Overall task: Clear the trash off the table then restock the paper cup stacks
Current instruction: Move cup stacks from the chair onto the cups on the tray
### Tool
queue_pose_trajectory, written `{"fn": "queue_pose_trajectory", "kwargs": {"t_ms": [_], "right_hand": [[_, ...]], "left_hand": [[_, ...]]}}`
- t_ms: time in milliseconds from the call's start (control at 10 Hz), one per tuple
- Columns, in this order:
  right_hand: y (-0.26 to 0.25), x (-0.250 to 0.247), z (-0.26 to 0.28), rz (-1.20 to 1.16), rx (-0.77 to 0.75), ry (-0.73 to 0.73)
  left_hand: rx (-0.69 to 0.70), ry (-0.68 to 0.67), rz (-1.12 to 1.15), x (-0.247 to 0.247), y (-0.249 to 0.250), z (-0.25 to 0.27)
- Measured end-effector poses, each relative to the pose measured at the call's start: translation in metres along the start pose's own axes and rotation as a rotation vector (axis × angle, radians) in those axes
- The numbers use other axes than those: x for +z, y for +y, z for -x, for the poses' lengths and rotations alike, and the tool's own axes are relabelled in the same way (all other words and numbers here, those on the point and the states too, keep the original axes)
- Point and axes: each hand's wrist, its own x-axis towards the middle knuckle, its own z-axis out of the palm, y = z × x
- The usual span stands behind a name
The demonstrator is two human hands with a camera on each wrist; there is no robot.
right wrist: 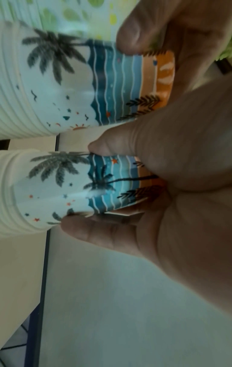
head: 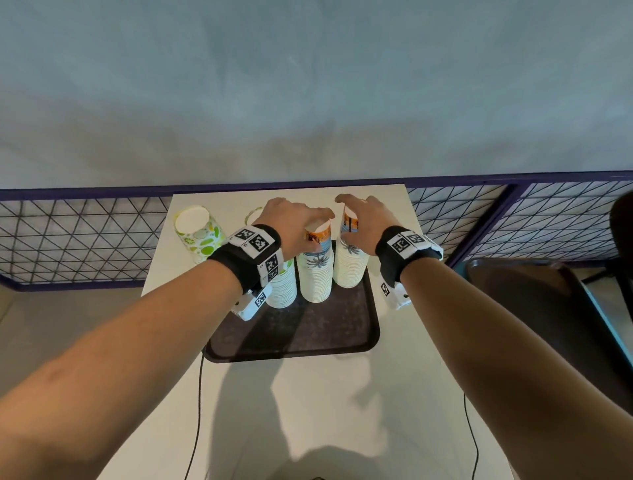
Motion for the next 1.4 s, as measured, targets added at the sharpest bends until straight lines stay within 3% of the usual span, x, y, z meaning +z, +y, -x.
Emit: {"fn": "queue_pose_trajectory", "kwargs": {"t_ms": [500, 1300, 1400], "right_hand": [[-0.005, 0.007, 0.036, -0.065, 0.052, 0.007], [-0.016, 0.007, 0.045, -0.088, 0.088, 0.017], [-0.016, 0.003, 0.051, -0.108, 0.075, 0.030]], "left_hand": [[0.039, 0.029, 0.029, 0.008, -0.011, 0.001], [0.026, -0.004, 0.066, -0.003, -0.004, 0.011], [0.039, 0.068, 0.097, -0.010, -0.007, 0.016]]}}
